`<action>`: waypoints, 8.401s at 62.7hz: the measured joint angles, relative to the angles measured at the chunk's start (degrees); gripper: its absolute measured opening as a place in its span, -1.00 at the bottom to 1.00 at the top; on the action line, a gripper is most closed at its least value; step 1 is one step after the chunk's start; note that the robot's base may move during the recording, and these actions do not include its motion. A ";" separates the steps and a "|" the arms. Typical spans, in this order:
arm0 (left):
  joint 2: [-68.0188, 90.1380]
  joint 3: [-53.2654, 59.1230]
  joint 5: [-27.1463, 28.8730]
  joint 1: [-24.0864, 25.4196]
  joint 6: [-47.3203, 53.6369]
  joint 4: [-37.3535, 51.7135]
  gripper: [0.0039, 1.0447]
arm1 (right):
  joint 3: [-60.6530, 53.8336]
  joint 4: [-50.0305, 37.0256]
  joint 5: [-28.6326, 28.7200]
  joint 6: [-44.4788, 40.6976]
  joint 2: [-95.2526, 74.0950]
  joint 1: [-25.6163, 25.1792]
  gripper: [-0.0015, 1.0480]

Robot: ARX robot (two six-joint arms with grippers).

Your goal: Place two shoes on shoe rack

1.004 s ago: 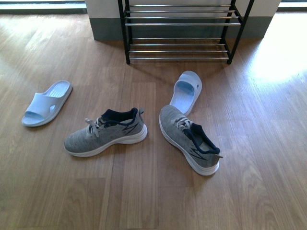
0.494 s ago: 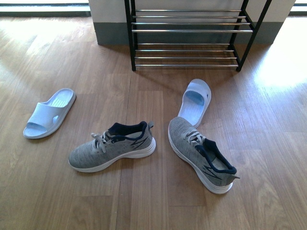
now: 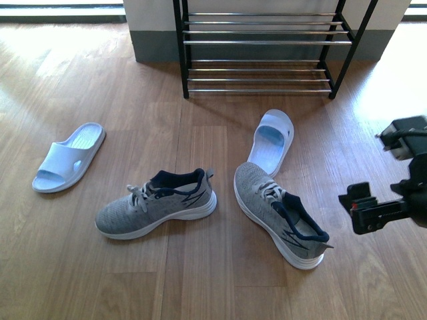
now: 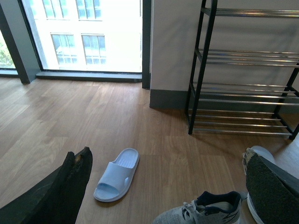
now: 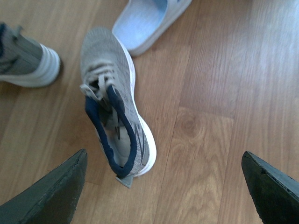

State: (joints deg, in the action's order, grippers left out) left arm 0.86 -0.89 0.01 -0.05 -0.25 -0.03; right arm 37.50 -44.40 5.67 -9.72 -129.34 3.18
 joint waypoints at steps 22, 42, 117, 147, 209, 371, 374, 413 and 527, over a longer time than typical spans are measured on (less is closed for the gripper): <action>0.00 0.00 0.00 0.00 0.00 0.00 0.83 | 22.18 7.78 -2.32 -2.16 -23.12 -0.66 0.82; 0.00 0.00 0.00 0.00 0.00 0.00 0.83 | 28.87 11.78 -2.40 -1.38 -26.71 0.02 0.82; 0.00 0.00 0.00 0.00 0.00 0.00 0.83 | 35.04 15.21 -0.50 -1.70 -31.23 4.22 -0.46; 0.00 -0.02 0.00 0.00 0.00 0.00 0.83 | 14.62 1.46 -4.26 6.38 -16.46 3.82 -0.97; 0.00 0.00 0.00 0.00 0.02 0.00 0.83 | -19.26 26.21 4.61 15.74 65.09 -4.39 -0.97; 146.68 -53.20 16.63 -11.45 -82.99 14.71 0.83 | -19.28 26.43 4.68 16.02 65.00 -4.57 -0.97; 147.18 -54.05 16.46 -11.10 -82.90 14.67 0.83 | -19.28 26.43 4.68 16.02 65.00 -4.57 -0.97; 159.64 -71.43 12.17 -10.69 -79.32 7.72 0.51 | -19.28 26.43 4.66 16.02 65.00 -4.57 -0.97; 39.43 -21.22 42.45 -31.19 -22.08 -13.66 -0.97 | -19.28 26.43 4.66 16.02 65.00 -4.57 -0.97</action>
State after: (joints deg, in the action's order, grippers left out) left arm 40.29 -22.11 42.46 -31.24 -22.33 -13.69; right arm 18.22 -17.98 10.33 6.31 -64.34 -1.39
